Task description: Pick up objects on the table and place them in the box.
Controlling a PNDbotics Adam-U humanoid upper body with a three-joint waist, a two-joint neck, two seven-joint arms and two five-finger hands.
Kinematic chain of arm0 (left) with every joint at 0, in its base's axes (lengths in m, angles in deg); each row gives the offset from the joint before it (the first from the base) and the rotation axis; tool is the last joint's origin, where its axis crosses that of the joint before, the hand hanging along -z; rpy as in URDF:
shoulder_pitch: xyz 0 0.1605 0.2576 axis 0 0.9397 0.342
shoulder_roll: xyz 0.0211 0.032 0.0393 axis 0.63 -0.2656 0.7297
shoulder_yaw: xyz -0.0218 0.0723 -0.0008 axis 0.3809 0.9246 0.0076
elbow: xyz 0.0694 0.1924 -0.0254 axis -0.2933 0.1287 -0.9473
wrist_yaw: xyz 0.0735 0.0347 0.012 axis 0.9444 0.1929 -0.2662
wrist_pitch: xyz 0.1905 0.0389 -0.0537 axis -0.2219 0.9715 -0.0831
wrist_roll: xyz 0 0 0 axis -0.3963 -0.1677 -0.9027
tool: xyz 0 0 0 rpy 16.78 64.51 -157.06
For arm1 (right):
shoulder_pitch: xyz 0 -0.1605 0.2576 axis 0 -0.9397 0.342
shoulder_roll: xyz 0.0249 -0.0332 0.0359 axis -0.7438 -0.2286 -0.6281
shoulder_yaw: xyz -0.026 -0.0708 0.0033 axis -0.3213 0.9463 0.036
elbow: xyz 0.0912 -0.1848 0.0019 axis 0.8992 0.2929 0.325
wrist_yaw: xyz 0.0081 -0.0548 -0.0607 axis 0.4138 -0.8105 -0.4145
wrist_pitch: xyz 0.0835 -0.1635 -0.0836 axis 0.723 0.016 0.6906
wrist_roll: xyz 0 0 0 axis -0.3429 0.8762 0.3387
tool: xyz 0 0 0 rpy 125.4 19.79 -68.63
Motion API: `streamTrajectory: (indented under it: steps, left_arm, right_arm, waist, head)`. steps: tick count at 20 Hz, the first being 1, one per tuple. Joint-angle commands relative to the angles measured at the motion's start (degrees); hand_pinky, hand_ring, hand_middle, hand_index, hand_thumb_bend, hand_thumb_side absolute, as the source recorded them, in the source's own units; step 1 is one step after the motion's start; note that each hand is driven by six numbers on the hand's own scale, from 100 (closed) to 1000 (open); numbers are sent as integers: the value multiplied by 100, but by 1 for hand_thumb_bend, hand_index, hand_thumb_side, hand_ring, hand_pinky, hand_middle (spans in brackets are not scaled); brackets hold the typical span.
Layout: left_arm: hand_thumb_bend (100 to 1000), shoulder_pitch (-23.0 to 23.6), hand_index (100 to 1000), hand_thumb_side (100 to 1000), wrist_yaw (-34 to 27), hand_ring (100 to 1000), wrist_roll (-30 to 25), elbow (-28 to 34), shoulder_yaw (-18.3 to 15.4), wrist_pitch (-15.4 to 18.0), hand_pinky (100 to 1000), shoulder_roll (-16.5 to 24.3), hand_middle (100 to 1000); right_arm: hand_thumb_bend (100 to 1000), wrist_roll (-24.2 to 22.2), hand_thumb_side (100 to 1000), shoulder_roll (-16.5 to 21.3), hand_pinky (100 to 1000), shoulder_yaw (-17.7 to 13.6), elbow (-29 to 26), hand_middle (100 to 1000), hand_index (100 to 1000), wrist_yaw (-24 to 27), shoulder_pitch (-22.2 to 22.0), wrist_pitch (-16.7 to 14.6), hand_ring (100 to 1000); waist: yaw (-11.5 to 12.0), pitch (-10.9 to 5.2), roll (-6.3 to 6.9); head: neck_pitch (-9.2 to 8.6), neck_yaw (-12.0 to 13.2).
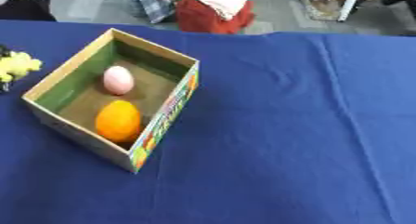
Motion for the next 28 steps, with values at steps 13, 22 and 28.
streamTrajectory:
  steps: [13,22,28]
  left_arm:
    - [100,-230,195,176,122,286,822,2435,262,-281,100,211,137]
    - [100,-397,194,184,-116,283,598,3083,698,88,100,-383,134]
    - [100,-358,195,189,-147,294,496,3295,1113,461,100,-854,136]
  right_arm:
    - [591,73,966,72,581,-50,-91,676,864,-37,88,29,742]
    - [579,82,964,38,581,-50,-91,674,862,8,110,-10,741]
    - [578,105,963,12,580,-45,-91,671,859,28,125,-24,740]
  waist:
    - [66,-230,78]
    - [27,-278,122]
    - [15,-259,134]
  head:
    - [82,-259]
    - [85,-384]
    - [105,-377]
